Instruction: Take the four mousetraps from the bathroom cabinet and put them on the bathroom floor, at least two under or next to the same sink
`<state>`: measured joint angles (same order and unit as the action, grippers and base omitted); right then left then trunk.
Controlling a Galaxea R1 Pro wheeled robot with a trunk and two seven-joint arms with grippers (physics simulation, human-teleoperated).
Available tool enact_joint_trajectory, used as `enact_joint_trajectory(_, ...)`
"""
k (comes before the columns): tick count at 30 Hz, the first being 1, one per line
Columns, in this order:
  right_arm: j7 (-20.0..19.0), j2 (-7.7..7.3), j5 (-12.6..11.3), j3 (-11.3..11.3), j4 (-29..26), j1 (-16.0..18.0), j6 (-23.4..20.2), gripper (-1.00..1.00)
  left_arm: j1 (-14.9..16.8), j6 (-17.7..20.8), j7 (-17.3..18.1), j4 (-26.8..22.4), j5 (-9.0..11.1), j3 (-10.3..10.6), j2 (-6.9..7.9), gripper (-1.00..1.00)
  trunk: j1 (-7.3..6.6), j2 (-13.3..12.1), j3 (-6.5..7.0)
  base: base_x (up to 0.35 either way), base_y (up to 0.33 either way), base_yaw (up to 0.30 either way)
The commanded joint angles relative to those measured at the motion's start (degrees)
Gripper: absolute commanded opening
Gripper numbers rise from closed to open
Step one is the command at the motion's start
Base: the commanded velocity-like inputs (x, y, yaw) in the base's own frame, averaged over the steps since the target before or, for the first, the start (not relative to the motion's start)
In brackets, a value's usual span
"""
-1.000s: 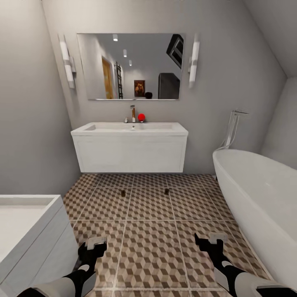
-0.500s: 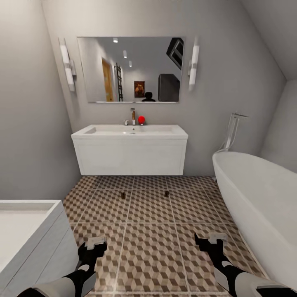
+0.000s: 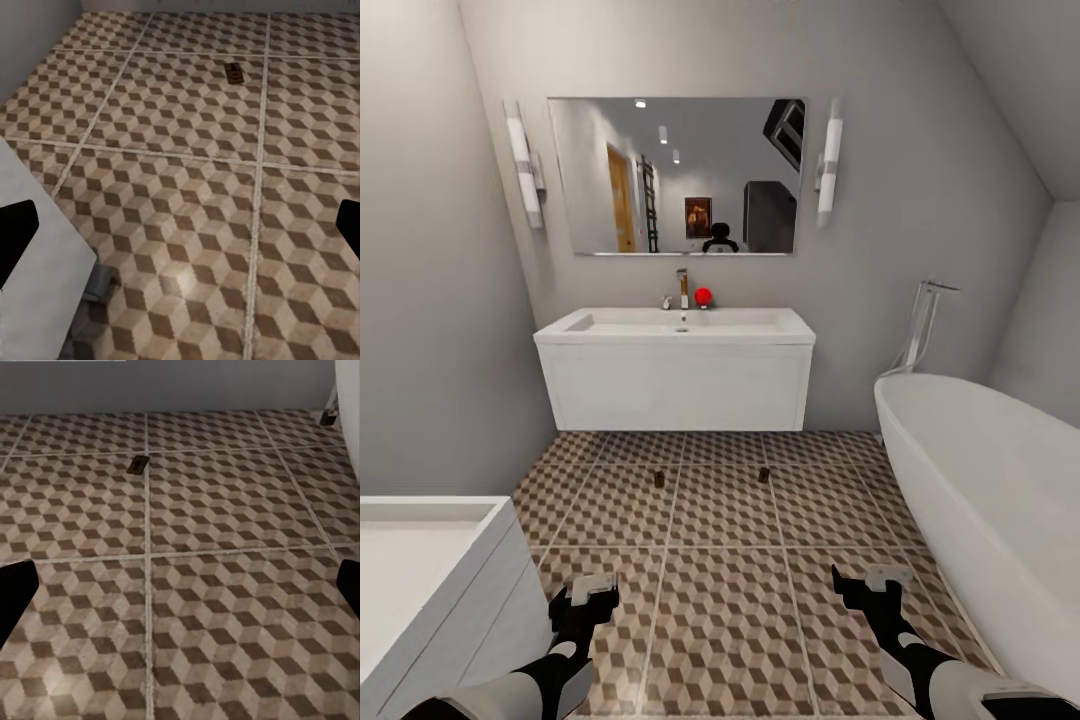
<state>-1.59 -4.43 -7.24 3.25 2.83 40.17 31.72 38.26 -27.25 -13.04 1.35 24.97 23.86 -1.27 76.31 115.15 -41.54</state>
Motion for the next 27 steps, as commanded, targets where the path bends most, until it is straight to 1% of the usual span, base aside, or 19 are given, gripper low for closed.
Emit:
enact_joint_trajectory(1,-0.2,0.02,-0.6,0.4,0.2,0.1,0.4,1.0,0.1,-0.2,-0.2,0.1,0.3,0.5,-0.01,1.0,-0.23,-0.4,0.13,0.0,0.0,0.0)
enact_joint_trajectory(14,-0.2,0.04,-0.5,0.4,0.2,0.1,0.4,1.0,0.1,-0.2,-0.2,0.1,0.3,0.5,-0.05,1.0,-3.09,-5.6,2.46,0.0,-0.003,0.0)
enact_joint_trajectory(20,-0.2,0.04,-0.5,0.4,0.2,0.1,0.4,1.0,0.1,-0.3,-0.2,0.1,0.2,0.5,-0.02,1.0,-4.41,-8.0,3.54,0.0,-0.184,0.0)
enact_joint_trajectory(27,-0.2,0.04,-0.5,0.4,0.2,0.1,0.4,1.0,0.1,-0.3,-0.2,0.1,0.3,0.5,0.03,1.0,-5.94,-10.8,4.79,0.0,-0.047,0.0)
